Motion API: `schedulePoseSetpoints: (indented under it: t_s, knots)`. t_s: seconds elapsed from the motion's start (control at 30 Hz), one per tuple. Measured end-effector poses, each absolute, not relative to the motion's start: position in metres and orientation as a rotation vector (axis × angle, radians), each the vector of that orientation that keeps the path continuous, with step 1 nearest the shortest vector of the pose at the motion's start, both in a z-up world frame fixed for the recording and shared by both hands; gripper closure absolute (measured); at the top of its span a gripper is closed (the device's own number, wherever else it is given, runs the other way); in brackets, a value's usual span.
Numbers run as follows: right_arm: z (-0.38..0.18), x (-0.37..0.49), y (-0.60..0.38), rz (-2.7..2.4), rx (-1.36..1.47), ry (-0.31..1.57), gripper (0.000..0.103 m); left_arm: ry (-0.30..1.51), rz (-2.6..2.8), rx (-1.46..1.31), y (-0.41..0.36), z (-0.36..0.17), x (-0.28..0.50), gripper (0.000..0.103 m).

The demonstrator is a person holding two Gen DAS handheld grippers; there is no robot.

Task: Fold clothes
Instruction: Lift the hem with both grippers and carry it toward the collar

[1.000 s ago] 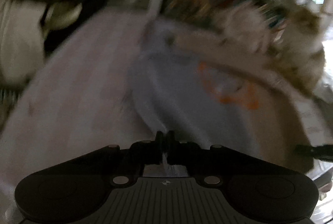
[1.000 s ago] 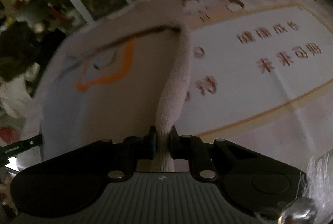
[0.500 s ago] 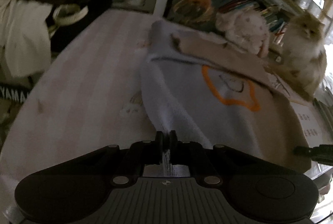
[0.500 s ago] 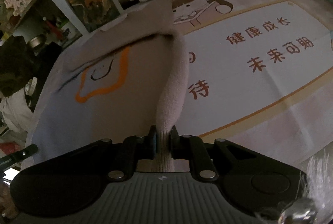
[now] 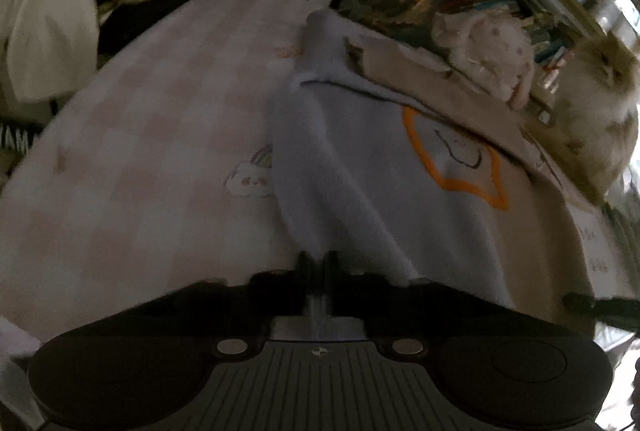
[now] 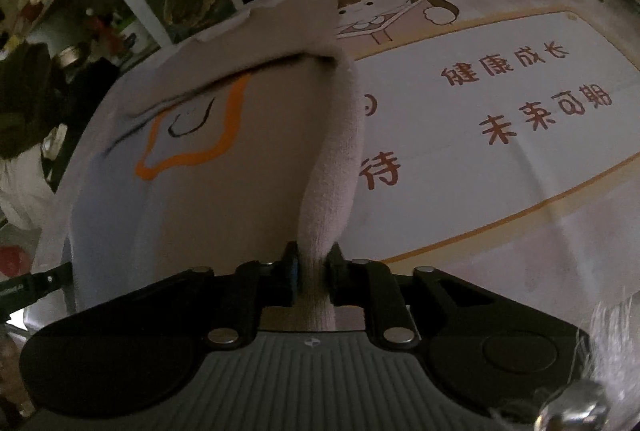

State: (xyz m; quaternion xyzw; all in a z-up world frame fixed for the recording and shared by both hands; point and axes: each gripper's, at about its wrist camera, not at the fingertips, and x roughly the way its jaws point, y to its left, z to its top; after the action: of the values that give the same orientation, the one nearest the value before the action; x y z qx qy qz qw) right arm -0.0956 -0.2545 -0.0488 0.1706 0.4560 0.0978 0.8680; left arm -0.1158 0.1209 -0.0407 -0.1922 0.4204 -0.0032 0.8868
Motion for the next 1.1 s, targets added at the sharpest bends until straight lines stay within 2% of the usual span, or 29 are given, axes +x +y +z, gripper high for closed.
schedulePoseSetpoints:
  t_s: [0.83,0.93,1.1]
  knots:
    - [-0.045,-0.184,-0.336,0.27,0.604,1.085,0.093,0.898,-0.002,-0.734,0.118,-0.03,-0.204,0.1]
    - [-0.035,-0.185,-0.343,0.296,0.667,1.052,0.093,0.81,-0.051,-0.791,0.122,-0.011,-0.197,0.1]
    - [0.01,-0.162,-0.351,0.39,0.793,0.86,0.094,0.637,-0.136,-0.863,0.127,0.025,-0.165,0.1]
